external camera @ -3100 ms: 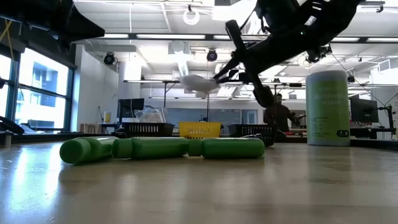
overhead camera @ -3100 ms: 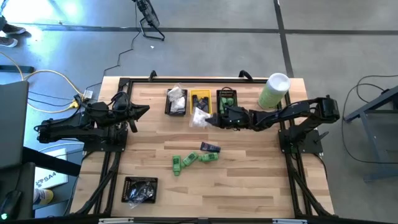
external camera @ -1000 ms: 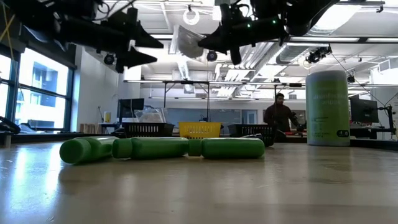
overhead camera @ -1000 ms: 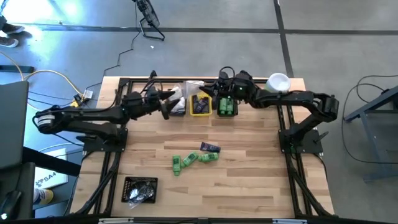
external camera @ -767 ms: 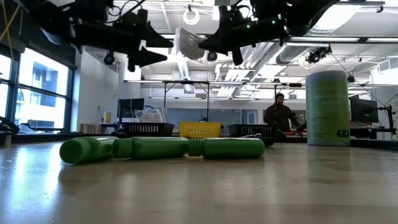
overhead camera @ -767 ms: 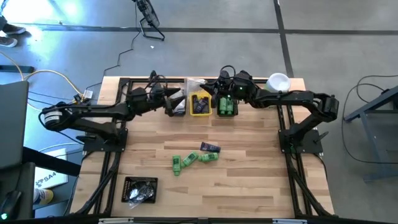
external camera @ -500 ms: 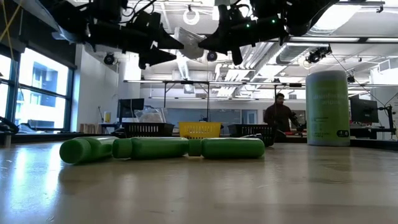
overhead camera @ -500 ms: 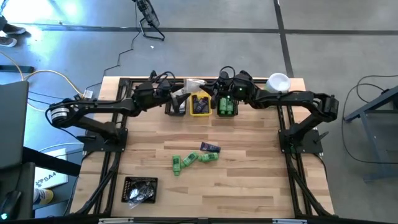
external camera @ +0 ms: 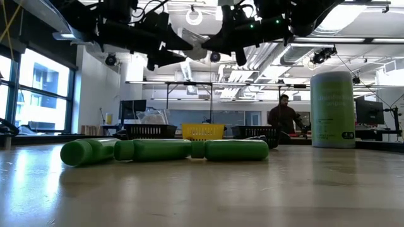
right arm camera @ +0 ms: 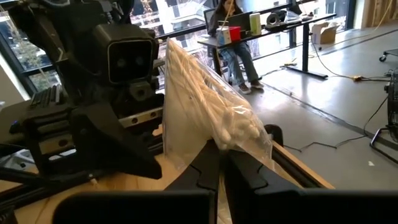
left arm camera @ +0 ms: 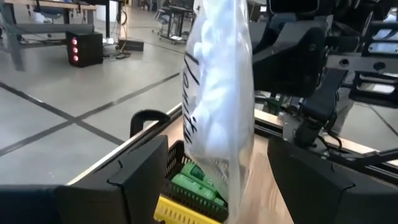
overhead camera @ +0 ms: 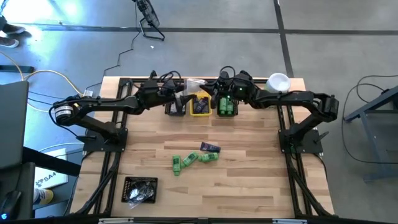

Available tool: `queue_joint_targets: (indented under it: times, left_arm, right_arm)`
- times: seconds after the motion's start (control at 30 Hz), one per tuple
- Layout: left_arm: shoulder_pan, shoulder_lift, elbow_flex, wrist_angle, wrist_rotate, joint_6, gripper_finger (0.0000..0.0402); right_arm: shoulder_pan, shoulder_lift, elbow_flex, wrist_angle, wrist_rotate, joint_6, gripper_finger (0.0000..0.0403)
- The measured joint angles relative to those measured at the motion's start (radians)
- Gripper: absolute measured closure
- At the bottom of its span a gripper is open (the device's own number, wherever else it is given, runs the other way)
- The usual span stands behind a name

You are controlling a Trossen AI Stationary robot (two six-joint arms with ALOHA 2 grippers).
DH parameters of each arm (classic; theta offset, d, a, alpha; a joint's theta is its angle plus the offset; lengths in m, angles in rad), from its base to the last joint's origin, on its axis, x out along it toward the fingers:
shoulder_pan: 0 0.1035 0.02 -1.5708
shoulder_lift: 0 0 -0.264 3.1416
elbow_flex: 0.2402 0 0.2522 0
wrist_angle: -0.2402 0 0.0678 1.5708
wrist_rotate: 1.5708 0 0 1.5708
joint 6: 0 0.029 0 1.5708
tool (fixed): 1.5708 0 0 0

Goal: Pick & Place Travel size toiletries
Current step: Put the cotton pack into the top left black bin

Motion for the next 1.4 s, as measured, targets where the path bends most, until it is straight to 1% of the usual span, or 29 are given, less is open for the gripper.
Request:
queue_joint_targets:
  times: [0.27, 0.37, 0.63, 0.77, 0.93, 1.17, 1.3, 1.4]
  left_arm:
    - [0.000, 0.000, 0.000, -0.027, 0.000, -0.008, 0.0138]
    - [0.000, 0.000, 0.000, -0.029, 0.008, -0.008, 0.0165]
    - [0.000, 0.000, 0.000, -0.036, 0.015, -0.009, 0.0270]
    - [0.000, 0.000, 0.000, -0.036, 0.015, -0.010, 0.0307]
    - [0.000, 0.000, 0.000, -0.036, 0.015, -0.012, 0.0340]
    - [0.000, 0.000, 0.000, -0.045, 0.015, -0.014, 0.0372]
    - [0.000, 0.000, 0.000, -0.062, 0.016, -0.045, 0.0394]
    - [0.000, 0.000, 0.000, -0.067, 0.030, -0.046, 0.0399]
  right_arm:
    - [-0.002, 0.000, 0.000, -0.006, 0.021, -0.002, 0.0400]
    - [-0.002, 0.000, 0.000, -0.009, 0.021, -0.002, 0.0400]
    - [-0.002, 0.000, 0.000, -0.009, 0.021, -0.008, 0.0399]
    - [-0.002, 0.000, 0.000, -0.016, 0.020, -0.008, 0.0400]
    - [-0.002, 0.000, 0.000, -0.026, 0.020, -0.008, 0.0399]
    - [-0.002, 0.000, 0.000, -0.030, 0.020, -0.008, 0.0400]
    - [-0.002, 0.000, 0.000, -0.034, 0.008, -0.008, 0.0399]
    - [-0.002, 0.000, 0.000, -0.033, -0.006, -0.008, 0.0393]
